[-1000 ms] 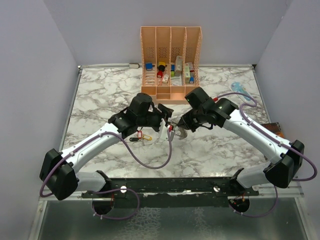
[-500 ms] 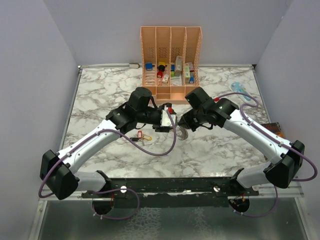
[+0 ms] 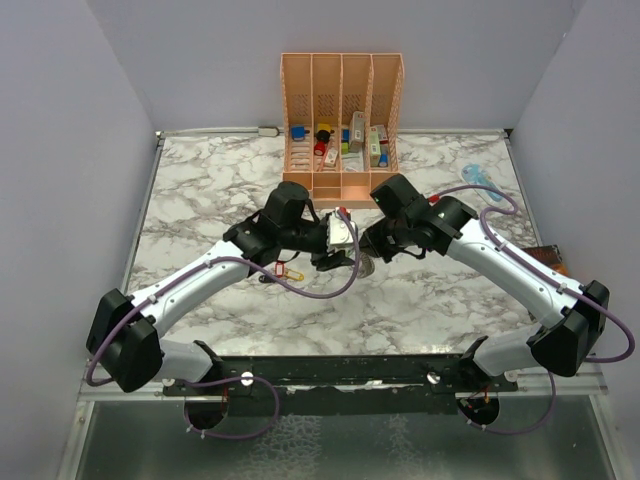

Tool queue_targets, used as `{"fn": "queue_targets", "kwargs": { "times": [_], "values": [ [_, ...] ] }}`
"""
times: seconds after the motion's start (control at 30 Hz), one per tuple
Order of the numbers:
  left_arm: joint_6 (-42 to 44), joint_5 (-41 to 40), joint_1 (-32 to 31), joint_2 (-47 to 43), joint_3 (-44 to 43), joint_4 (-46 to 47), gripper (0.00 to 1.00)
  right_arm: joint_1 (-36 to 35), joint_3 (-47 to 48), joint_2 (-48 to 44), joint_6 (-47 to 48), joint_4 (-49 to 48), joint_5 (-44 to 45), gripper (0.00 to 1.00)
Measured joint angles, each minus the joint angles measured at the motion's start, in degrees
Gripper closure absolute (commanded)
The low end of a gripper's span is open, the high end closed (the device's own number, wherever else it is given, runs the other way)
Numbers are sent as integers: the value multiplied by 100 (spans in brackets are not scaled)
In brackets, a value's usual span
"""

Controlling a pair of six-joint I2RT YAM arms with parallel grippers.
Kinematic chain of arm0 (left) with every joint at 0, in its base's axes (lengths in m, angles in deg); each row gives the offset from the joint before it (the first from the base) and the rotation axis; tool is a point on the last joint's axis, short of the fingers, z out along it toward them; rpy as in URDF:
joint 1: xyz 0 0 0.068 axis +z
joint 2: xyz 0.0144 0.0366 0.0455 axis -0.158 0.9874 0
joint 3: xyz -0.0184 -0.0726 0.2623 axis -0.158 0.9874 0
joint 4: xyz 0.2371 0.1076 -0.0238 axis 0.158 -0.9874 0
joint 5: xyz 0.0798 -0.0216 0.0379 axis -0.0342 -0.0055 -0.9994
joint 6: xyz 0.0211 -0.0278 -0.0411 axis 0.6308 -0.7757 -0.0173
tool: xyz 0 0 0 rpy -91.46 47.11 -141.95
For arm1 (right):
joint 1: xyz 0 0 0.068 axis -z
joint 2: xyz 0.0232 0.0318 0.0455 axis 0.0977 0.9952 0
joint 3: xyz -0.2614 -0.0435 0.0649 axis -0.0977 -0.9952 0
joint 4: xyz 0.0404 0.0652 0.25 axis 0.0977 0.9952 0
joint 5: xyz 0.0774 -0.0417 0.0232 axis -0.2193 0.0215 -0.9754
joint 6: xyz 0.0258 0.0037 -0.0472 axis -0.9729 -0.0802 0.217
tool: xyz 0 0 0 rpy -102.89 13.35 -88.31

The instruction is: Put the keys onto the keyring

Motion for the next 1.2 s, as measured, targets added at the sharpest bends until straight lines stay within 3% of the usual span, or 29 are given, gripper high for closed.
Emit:
{"fn": "queue_targets", "kwargs": {
  "times": [0.23,0.57,1.1,1.2],
  "values": [
    [-133,-15,0,131,63,323,45,0,0,0,2,-13,-2,99],
    [-219,-9,-2,157,122,590,57,0,-7,-24,0,-177,-2,99],
    [-188,-44,-2,188,313,754,61,0,-90,-151,-44,-173,-2,99],
    [-149,-59,-2,188,313,769,66,0,-92,-155,-44,-173,0,99]
  ]
}}
